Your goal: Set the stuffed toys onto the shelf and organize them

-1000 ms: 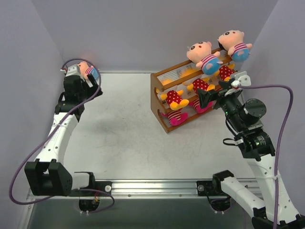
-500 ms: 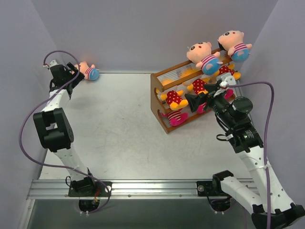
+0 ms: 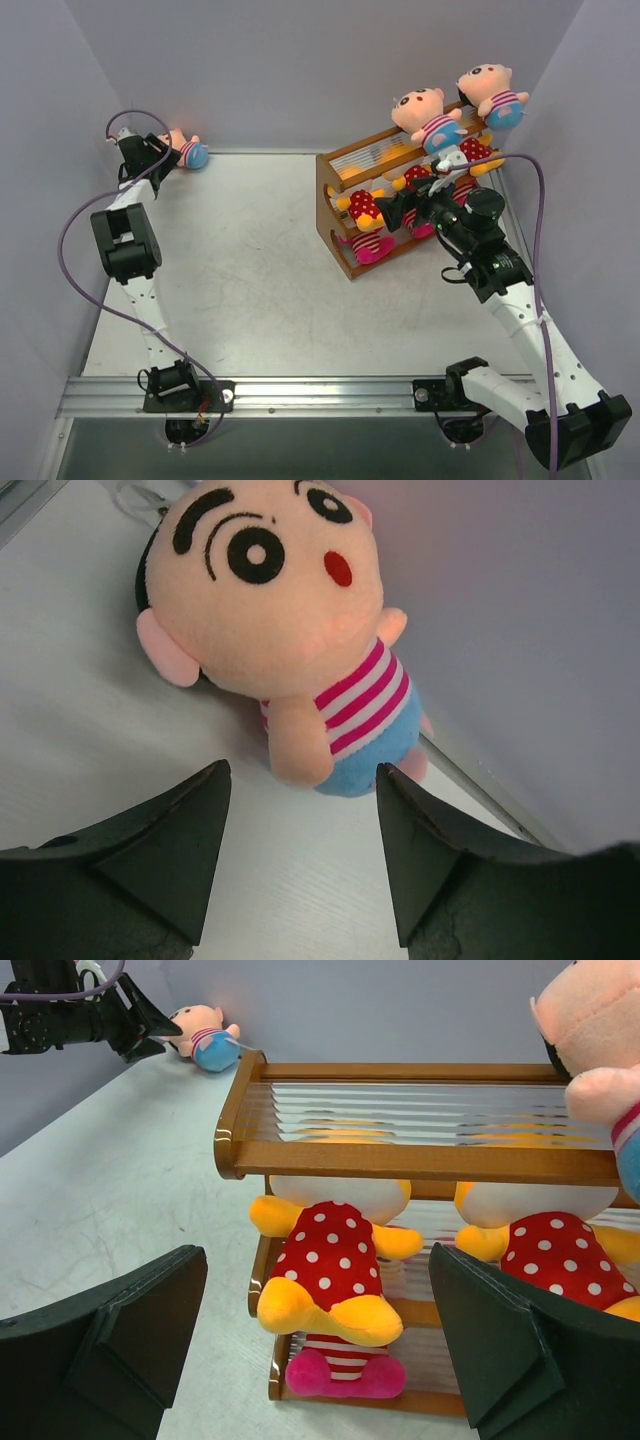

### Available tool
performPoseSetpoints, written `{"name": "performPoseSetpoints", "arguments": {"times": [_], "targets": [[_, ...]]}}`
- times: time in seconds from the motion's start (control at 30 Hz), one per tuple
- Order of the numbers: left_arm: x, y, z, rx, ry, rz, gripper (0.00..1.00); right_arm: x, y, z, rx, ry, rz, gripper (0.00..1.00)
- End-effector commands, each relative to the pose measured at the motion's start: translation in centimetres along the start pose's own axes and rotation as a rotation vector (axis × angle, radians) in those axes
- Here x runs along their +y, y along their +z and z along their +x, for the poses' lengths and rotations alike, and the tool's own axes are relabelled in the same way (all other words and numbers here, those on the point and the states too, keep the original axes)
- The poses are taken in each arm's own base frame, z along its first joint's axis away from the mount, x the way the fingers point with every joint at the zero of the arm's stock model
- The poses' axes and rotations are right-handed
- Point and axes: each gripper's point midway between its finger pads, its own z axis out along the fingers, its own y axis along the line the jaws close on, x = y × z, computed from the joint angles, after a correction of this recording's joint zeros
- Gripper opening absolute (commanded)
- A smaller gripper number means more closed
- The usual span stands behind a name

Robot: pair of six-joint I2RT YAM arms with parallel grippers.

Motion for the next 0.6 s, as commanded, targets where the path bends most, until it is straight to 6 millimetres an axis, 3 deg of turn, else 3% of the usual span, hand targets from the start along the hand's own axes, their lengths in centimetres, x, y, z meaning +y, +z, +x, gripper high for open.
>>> {"name": "performPoseSetpoints", "arguments": {"times": [0.0,0.07,0.1,0.47,0.57], "targets": [[-2.5,1.5,-2.5,-0.081,-0.004,0.097,0.68,1.0,0.1,-3.5,-0.086,-0.036,-0.037,0.99],[-3.0,2.0,-3.0,-0.092,-0.007,0.112,0.64,1.0,0.4,-3.3,-0.08,-0.035,-0.038,0.99],[-2.6,2.7,-2.1,-0.071,-0.012,0.11,0.61,1.2,0.5,-3.2,-0.076,-0.034,-0.045,0.99],[-3.7,4.7,0.9,-0.019,-0.036,0.139,0.59,2.1,1.1,-3.2,-0.068,-0.037,-0.047,1.0],[-3.7,4.8,1.2,-0.013,-0.037,0.142,0.46,2.4,1.1,-3.3,-0.068,-0.04,-0.05,0.99]]}}
